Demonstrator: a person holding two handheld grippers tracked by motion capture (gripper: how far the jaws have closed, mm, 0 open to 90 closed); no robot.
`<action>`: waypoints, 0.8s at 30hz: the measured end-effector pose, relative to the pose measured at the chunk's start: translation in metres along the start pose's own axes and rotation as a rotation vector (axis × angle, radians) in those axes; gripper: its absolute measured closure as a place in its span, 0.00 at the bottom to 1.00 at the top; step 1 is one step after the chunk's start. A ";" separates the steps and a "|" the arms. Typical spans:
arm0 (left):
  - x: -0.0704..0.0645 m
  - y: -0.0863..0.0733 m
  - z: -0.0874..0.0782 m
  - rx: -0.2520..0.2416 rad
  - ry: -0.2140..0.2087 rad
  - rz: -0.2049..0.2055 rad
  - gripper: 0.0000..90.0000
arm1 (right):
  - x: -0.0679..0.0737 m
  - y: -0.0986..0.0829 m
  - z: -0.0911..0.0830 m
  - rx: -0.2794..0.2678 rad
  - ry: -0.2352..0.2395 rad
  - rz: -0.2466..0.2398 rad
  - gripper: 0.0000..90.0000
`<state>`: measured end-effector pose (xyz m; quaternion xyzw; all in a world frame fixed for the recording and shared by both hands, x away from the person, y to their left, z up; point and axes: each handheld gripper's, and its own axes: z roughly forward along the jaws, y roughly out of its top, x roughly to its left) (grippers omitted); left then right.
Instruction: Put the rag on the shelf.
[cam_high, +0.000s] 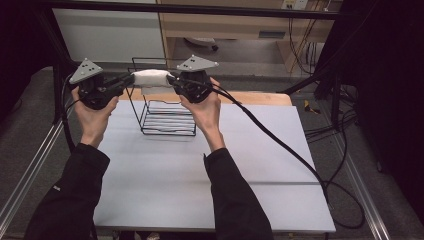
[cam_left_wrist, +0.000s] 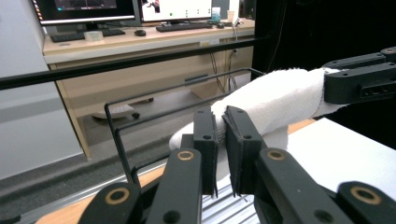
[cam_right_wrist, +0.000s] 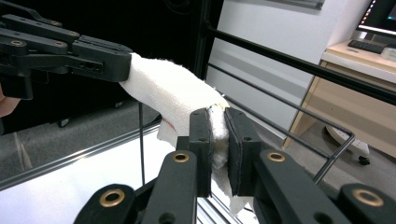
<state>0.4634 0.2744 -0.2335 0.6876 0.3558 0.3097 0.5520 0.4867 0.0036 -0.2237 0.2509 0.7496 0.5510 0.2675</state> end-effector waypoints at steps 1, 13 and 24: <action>0.000 0.000 0.000 0.006 0.000 0.001 0.92 | 0.000 -0.001 0.000 0.002 0.002 0.002 0.91; -0.002 0.028 -0.008 0.022 0.009 -0.029 0.91 | 0.002 -0.011 0.000 0.011 0.019 -0.009 0.91; -0.002 0.026 0.019 0.151 -0.034 -0.064 1.00 | 0.004 -0.017 0.000 0.022 0.029 -0.022 0.91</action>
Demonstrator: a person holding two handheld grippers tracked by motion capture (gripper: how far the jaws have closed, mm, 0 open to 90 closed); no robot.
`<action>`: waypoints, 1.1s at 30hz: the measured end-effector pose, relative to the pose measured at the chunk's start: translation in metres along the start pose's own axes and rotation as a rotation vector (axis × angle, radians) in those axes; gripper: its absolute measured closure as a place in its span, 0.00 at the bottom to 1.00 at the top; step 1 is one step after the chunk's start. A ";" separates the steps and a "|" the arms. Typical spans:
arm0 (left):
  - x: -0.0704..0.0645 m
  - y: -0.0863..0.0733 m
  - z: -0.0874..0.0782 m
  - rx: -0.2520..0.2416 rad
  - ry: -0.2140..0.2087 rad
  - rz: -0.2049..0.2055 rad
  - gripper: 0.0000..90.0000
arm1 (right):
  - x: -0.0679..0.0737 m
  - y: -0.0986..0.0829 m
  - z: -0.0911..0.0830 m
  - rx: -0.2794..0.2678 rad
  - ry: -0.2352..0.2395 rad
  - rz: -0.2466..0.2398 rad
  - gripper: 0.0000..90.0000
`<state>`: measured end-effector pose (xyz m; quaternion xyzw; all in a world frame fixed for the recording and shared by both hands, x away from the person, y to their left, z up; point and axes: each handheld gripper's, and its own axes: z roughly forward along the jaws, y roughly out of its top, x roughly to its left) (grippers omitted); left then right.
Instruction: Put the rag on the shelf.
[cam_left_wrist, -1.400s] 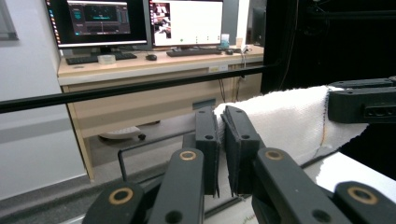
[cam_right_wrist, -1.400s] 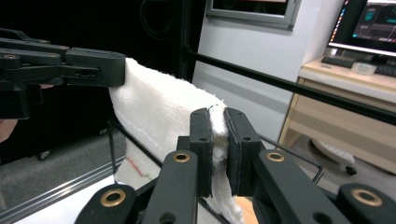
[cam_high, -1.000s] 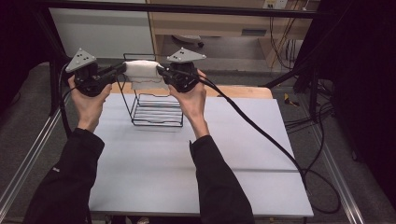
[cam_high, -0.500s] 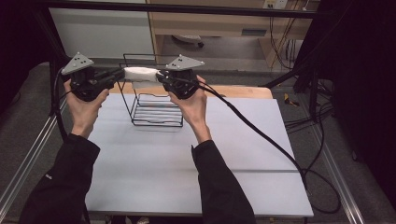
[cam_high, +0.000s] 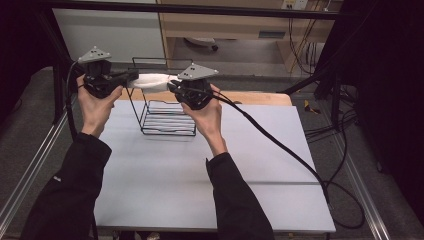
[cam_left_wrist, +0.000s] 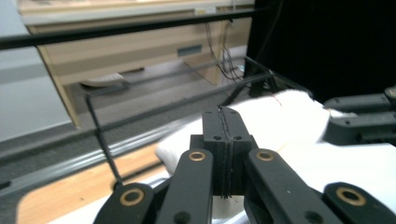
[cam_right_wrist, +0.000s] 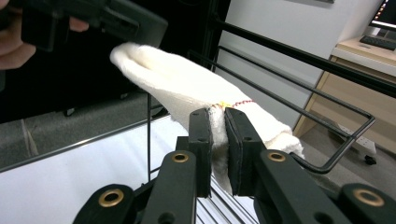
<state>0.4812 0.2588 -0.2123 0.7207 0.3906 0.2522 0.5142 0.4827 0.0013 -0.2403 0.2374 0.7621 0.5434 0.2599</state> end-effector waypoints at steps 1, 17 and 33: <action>0.000 -0.003 0.000 0.007 -0.010 0.001 1.00 | 0.000 -0.001 0.000 0.002 0.002 -0.002 0.90; 0.000 -0.026 0.007 0.063 -0.022 0.017 1.00 | 0.002 -0.001 -0.005 0.010 0.041 0.018 0.75; 0.004 -0.050 0.014 0.094 -0.014 0.040 1.00 | -0.003 -0.021 0.018 0.125 0.017 0.104 0.99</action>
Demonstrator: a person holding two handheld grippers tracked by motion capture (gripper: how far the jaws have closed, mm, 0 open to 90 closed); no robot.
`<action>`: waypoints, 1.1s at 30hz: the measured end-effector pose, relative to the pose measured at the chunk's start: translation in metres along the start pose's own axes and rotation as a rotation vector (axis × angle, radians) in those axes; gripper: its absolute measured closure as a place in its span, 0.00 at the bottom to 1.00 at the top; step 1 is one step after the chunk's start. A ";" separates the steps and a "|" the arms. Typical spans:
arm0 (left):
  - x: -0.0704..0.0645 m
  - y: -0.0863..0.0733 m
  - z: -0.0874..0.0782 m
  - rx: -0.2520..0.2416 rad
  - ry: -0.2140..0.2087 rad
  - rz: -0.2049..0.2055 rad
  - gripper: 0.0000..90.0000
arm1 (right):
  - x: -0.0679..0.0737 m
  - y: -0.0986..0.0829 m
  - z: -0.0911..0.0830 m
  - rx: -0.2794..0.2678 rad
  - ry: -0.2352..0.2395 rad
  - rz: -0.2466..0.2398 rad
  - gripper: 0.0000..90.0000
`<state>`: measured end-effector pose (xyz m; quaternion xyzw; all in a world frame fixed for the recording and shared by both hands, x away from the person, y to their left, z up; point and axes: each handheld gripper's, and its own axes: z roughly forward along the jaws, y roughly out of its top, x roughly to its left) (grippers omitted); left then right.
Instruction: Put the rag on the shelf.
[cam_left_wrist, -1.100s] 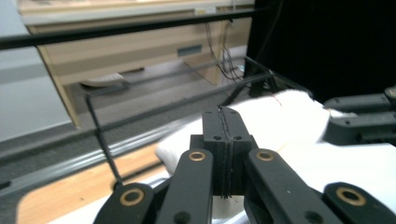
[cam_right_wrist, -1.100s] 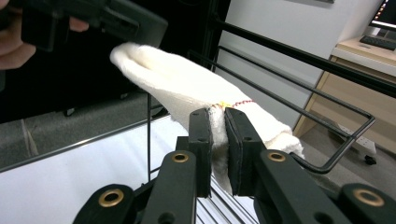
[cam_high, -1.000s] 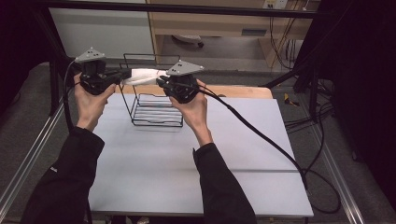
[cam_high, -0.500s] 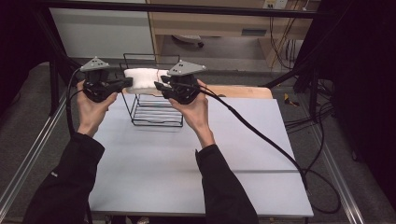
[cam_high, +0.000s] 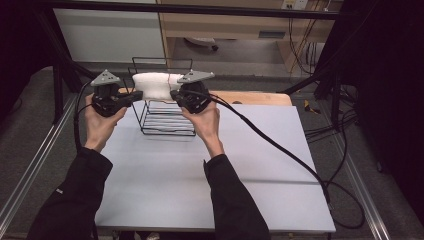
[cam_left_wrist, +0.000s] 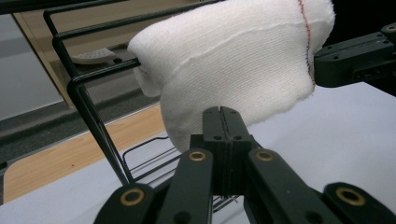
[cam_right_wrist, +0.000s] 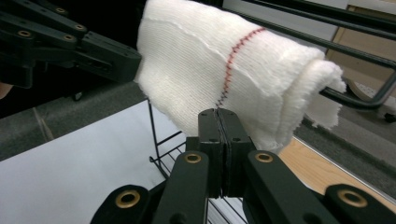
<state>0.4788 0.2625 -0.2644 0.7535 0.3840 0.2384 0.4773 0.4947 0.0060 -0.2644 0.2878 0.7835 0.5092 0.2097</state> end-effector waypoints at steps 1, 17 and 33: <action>0.000 -0.001 0.001 0.001 0.000 -0.003 1.00 | -0.001 -0.001 0.001 -0.001 -0.006 0.000 0.99; -0.004 -0.001 -0.004 -0.011 0.009 0.009 0.95 | -0.002 0.000 -0.013 -0.041 0.007 0.013 0.87; -0.010 -0.034 -0.021 0.041 -0.003 0.038 0.58 | -0.022 -0.025 -0.068 -0.003 0.018 0.072 0.44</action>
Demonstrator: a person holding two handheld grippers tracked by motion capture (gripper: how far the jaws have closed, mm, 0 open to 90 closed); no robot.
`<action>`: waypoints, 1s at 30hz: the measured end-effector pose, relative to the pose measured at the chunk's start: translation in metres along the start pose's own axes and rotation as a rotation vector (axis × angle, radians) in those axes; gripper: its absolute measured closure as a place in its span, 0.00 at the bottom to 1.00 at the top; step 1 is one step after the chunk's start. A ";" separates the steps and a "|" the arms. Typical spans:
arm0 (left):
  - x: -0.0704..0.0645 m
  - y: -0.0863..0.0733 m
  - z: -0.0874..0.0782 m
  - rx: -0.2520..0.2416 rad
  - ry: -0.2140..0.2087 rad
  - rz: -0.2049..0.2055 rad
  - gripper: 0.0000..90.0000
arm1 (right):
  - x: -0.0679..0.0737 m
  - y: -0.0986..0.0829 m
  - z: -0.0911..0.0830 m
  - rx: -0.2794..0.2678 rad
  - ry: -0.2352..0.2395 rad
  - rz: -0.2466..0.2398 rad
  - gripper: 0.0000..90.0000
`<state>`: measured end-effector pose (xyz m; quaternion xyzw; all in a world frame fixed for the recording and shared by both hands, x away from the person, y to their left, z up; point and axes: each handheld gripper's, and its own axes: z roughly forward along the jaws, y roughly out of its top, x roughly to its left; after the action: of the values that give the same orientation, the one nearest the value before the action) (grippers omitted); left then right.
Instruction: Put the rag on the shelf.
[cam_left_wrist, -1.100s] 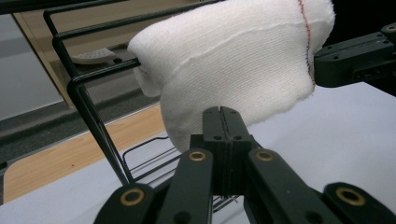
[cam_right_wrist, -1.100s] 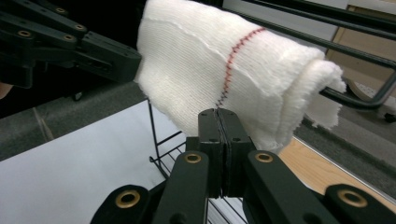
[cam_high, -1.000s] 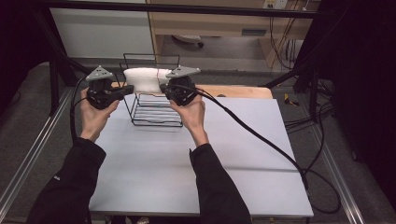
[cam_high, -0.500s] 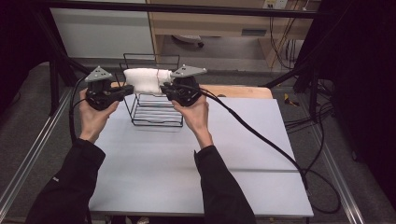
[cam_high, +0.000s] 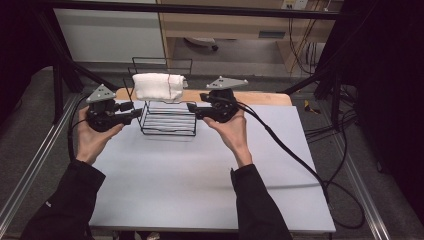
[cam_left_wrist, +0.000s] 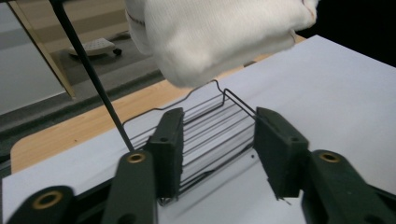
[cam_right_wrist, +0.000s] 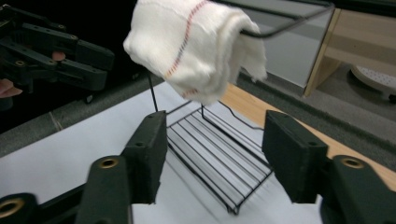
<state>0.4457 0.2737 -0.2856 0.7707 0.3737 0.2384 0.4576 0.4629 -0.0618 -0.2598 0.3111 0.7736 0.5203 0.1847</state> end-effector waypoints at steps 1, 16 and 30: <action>-0.001 -0.003 0.000 0.007 -0.001 0.000 0.55 | -0.002 -0.003 -0.004 0.006 0.001 0.006 0.41; -0.015 -0.061 0.009 0.082 -0.050 -0.024 0.25 | -0.043 -0.078 -0.057 0.051 -0.046 0.116 0.10; -0.032 -0.112 0.017 0.128 -0.079 -0.027 0.08 | -0.063 -0.166 -0.091 0.126 -0.070 0.181 0.04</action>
<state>0.3981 0.2732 -0.3933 0.8021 0.3802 0.1773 0.4249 0.4060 -0.2104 -0.3793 0.4086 0.7667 0.4739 0.1438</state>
